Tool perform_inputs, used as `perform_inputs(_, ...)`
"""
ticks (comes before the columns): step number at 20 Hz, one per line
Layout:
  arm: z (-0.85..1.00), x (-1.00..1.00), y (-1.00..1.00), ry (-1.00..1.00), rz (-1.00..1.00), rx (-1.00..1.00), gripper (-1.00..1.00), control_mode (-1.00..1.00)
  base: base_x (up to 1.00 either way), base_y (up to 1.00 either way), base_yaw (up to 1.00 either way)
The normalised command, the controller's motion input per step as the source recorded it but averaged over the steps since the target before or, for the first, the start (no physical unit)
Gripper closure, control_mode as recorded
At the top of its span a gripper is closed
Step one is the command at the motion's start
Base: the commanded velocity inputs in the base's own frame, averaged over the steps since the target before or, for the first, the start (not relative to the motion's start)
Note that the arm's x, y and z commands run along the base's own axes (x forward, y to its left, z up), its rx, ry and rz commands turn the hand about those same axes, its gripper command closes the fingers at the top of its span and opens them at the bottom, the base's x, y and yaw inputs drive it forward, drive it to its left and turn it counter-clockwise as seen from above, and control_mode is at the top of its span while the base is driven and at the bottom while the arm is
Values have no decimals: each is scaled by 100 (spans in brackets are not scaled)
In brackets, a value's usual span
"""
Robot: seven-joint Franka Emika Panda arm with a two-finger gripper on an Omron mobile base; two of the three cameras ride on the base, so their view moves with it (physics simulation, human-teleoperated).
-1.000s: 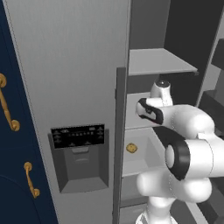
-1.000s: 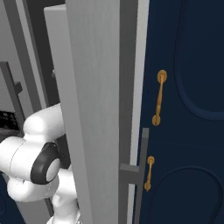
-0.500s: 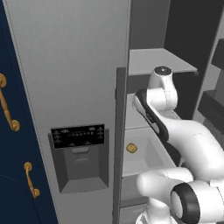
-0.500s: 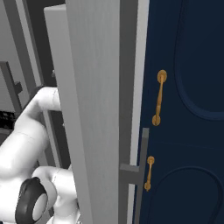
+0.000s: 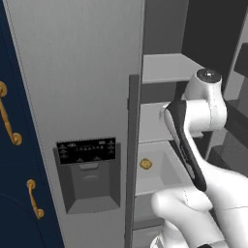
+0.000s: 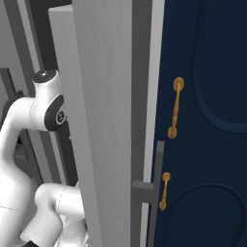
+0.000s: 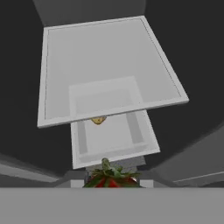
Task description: Take the strawberry from the fridge and place it on top of the pancake, located on the dining counter.
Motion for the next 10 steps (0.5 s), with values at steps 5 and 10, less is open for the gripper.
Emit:
perform_inputs(5, 38, -90, 3, -1, -2, 2, 100, -100, 0, 0, 0)
perform_inputs(10, 24, -57, 3, 0, 0, 1, 100, -100, 0, 0, 0)
